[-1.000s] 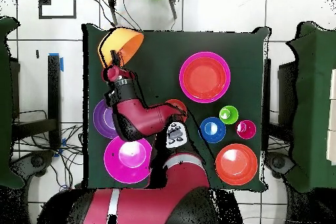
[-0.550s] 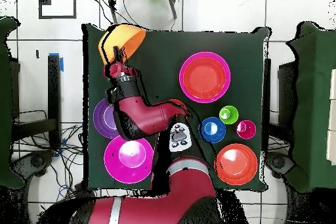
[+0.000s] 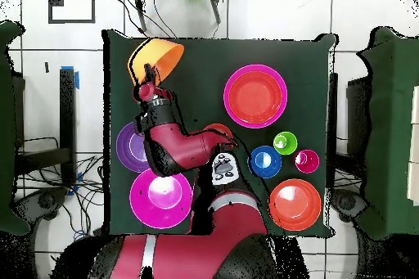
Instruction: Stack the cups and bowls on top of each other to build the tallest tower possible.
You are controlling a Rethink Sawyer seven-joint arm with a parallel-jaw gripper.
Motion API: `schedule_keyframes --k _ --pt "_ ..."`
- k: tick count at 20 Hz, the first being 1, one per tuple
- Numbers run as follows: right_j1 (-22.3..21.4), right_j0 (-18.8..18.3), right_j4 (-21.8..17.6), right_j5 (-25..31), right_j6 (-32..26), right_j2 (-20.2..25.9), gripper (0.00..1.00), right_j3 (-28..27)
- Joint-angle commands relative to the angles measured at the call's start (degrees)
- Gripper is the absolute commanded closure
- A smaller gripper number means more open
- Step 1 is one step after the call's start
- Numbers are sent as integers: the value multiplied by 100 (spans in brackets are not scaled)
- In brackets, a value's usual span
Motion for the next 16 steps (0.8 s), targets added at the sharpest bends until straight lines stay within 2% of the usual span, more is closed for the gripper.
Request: schedule_keyframes --k 1,9,16 --pt "385 31 78 23 271 396 100 -404" --pt "410 84 92 -7 296 437 100 -466" --pt "644 69 -4 -283 288 440 100 -517"
